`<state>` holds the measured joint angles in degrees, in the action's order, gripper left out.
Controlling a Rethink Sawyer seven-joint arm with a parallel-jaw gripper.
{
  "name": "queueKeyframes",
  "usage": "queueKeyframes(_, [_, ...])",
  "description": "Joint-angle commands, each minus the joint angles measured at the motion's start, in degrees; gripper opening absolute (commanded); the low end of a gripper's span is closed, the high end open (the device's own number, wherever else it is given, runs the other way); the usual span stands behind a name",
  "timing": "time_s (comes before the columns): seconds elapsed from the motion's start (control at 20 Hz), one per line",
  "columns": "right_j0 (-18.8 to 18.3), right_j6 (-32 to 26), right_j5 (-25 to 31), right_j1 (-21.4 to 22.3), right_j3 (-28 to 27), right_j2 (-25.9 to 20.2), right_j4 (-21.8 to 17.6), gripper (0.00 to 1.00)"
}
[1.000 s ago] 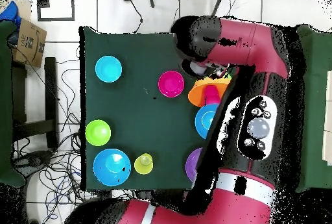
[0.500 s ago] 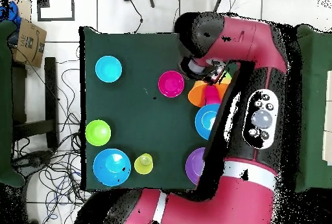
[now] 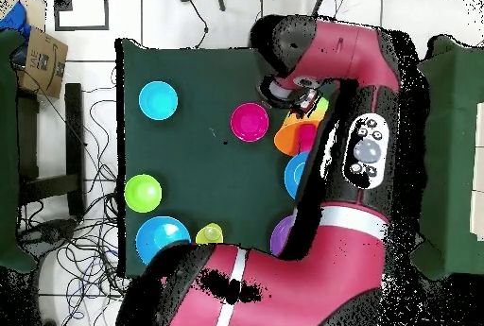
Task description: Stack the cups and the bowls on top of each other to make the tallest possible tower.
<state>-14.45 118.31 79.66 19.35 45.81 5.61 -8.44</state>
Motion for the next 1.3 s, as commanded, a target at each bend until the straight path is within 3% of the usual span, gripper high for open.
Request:
queueKeyframes(0.05, [-0.2,-7.4,-6.9,-5.3,-3.2,-4.6,-4.6,1.0])
queueKeyframes(0.45, [2.0,0.5,-11.7,-7.2,-5.4,-0.2,-7.0,1.0])
queueKeyframes(0.7, [2.4,2.4,-16.1,-9.0,-7.3,1.5,-7.5,1.0])
queueKeyframes(1.05, [2.6,2.9,-24.1,-6.3,-2.5,0.9,-4.8,1.0])
queueKeyframes(1.2, [3.7,3.9,-20.4,-4.2,-0.3,2.7,-4.0,1.0])
queueKeyframes(1.3, [4.6,3.9,-12.5,-2.4,0.1,4.3,-2.8,1.0])
